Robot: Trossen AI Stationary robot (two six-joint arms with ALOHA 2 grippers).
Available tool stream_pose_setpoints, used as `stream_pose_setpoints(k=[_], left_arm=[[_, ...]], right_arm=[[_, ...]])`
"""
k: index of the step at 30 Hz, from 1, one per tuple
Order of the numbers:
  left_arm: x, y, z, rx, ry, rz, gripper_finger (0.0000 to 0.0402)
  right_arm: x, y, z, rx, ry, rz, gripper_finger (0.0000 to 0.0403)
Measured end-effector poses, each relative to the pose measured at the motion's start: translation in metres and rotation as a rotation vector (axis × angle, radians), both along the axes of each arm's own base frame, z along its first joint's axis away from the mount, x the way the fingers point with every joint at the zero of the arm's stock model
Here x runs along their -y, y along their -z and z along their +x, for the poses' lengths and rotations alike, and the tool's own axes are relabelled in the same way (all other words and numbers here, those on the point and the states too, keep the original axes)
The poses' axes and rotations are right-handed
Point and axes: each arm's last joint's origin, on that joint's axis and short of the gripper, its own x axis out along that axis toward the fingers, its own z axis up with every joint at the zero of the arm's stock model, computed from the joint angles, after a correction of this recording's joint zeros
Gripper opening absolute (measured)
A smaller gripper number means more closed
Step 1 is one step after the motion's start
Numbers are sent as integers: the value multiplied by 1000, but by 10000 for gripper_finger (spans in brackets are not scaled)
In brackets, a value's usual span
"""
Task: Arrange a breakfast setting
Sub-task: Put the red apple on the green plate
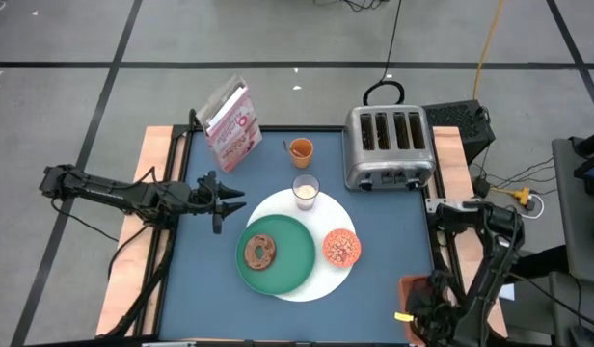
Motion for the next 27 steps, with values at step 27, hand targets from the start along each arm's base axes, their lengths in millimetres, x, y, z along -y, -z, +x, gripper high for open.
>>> stream_pose_setpoints(k=[27], left_arm=[[0, 0, 0, -1, 1, 4, 159]], right_arm=[[2, 26, -6, 21, 5, 40, 334]])
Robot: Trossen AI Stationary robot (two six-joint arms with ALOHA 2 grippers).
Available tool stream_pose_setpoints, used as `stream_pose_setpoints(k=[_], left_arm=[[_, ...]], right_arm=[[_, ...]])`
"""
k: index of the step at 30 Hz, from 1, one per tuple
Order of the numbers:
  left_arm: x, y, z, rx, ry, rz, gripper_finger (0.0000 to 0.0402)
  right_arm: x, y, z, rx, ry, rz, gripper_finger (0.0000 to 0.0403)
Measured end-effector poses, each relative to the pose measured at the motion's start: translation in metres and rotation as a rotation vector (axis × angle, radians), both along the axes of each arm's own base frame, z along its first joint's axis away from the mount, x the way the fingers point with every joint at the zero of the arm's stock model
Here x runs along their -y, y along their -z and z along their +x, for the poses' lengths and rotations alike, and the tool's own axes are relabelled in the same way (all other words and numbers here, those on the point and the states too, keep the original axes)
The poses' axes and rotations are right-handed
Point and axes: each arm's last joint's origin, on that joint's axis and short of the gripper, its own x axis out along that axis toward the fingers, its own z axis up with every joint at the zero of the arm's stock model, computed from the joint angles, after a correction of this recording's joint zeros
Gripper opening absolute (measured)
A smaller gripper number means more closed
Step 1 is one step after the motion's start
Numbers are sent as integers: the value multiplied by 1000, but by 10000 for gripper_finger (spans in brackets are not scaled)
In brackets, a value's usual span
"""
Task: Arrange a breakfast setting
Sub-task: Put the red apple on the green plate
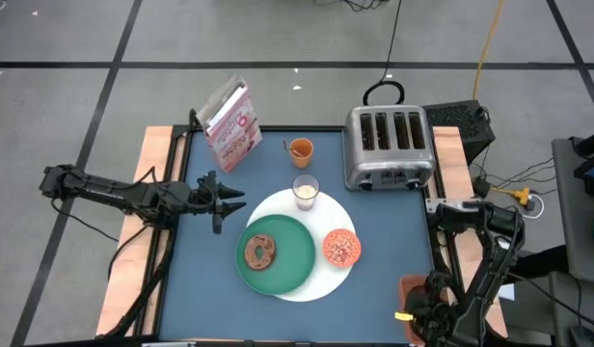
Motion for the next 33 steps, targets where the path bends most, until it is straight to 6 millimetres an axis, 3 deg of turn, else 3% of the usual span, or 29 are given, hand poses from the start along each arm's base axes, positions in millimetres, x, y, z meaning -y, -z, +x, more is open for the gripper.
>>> stream_pose_setpoints(k=[19, 27, 33], left_arm=[[0, 0, 0, 2, -1, -7, 159], [0, 0, 0, 0, 0, -2, 159], [0, 0, 0, 0, -1, -5, 159]], right_arm=[[-7, 3, 1, -18, -46, 81, 334], [-3, 21, -2, -69, -17, 134, 334], [-3, 23, -2, -63, 4, 141, 334]])
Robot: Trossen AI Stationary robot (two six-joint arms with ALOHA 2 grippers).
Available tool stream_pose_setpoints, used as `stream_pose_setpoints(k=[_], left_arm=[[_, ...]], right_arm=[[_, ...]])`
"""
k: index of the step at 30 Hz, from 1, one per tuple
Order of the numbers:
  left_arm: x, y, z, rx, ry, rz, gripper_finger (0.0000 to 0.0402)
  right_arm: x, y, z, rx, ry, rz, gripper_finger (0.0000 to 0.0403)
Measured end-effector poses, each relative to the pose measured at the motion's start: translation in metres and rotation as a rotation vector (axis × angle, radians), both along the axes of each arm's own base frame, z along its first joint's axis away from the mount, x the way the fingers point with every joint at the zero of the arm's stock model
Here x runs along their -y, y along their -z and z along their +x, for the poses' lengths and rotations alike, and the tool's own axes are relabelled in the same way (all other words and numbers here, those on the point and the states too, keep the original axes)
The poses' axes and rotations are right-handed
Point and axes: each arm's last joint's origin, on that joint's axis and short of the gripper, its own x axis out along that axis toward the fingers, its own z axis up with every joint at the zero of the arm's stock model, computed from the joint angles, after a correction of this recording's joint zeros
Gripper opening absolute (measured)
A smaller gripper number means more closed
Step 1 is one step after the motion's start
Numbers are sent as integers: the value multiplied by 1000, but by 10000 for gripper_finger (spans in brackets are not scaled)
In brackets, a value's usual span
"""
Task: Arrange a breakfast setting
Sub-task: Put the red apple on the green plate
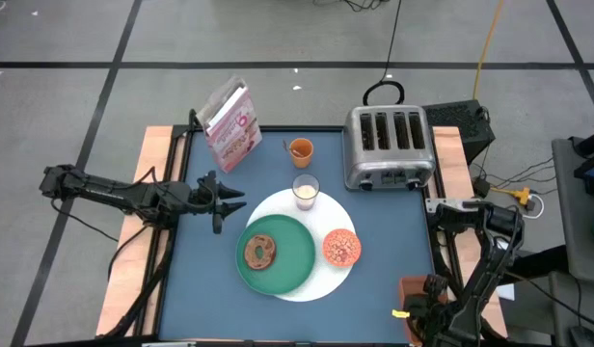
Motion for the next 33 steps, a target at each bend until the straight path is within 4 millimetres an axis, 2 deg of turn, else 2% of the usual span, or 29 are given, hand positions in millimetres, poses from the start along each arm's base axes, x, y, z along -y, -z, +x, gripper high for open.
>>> stream_pose_setpoints(k=[24, 33], left_arm=[[0, 0, 0, 0, -1, -5, 159], [0, 0, 0, 1, -2, -8, 159]], right_arm=[[-1, 0, 0, 1, -37, 14, 332], [-1, 0, 0, -3, -58, 15, 283]])
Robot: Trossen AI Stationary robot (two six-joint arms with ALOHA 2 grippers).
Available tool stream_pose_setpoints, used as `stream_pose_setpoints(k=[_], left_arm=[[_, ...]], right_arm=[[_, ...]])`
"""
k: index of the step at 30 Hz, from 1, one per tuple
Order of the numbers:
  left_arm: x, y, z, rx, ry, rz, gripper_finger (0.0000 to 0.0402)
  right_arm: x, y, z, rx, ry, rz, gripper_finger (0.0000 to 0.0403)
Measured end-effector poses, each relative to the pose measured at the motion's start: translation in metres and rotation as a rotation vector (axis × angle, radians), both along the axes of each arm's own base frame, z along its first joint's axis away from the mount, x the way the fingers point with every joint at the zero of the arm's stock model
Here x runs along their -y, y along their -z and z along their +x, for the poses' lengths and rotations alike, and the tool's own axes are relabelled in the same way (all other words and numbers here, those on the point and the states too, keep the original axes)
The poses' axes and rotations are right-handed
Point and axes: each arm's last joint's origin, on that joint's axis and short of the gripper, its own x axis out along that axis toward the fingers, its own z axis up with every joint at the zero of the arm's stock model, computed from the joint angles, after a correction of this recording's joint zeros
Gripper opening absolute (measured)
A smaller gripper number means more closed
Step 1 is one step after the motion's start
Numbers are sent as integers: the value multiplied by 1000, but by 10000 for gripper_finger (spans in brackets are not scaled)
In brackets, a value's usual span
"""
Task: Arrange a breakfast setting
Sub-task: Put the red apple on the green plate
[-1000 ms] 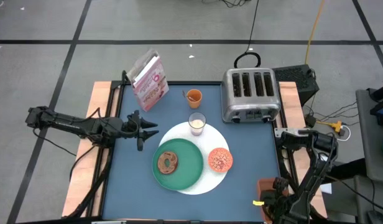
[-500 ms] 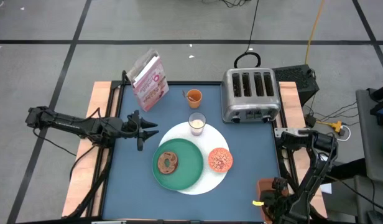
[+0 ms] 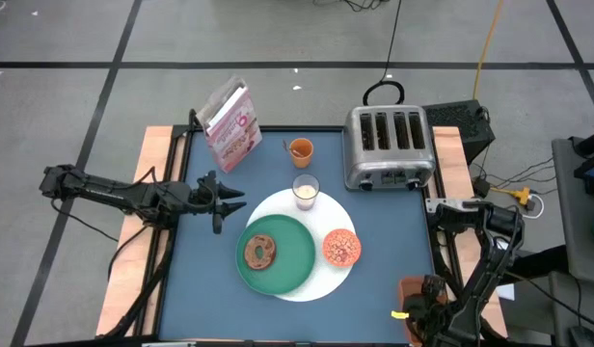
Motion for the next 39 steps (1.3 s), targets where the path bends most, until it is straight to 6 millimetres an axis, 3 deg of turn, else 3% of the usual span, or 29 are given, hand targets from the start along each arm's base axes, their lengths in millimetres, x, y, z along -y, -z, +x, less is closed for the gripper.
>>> stream_pose_setpoints(k=[5, 25, 39], left_arm=[[0, 0, 0, 0, 0, 0, 159], [0, 0, 0, 2, -3, -11, 159], [0, 0, 0, 3, -4, -17, 159]], right_arm=[[0, 0, 0, -1, -2, -1, 261], [0, -1, 0, -13, -55, 9, 262], [12, -34, -4, 14, -45, 86, 260]])
